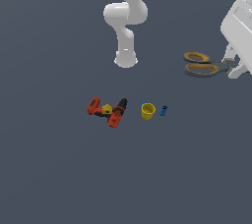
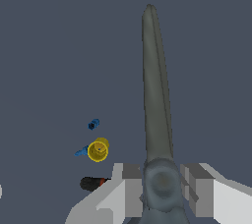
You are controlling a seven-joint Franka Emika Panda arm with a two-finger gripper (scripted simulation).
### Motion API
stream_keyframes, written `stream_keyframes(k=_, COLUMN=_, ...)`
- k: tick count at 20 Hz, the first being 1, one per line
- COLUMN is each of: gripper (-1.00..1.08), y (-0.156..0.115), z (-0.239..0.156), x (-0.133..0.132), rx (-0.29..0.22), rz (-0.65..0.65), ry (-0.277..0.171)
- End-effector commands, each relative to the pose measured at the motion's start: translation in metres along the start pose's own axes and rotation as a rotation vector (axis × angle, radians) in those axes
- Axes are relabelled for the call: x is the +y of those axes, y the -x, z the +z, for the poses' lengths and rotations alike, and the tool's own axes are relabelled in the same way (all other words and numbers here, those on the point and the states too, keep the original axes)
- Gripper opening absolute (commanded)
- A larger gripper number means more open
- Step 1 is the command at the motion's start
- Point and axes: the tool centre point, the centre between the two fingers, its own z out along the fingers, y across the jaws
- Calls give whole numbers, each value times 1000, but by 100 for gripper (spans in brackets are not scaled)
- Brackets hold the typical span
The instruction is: Pick up a designated object from a clutter of objects.
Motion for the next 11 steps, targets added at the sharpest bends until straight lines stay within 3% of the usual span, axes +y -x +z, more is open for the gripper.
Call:
stream_keyframes(k=1, gripper=-100, y=-1, z=-7, x=3, rx=0, rz=0, ry=0)
stream_keyframes(k=11, gripper=-100, y=-3, z=-17, x=8, rx=0, rz=0, ry=0)
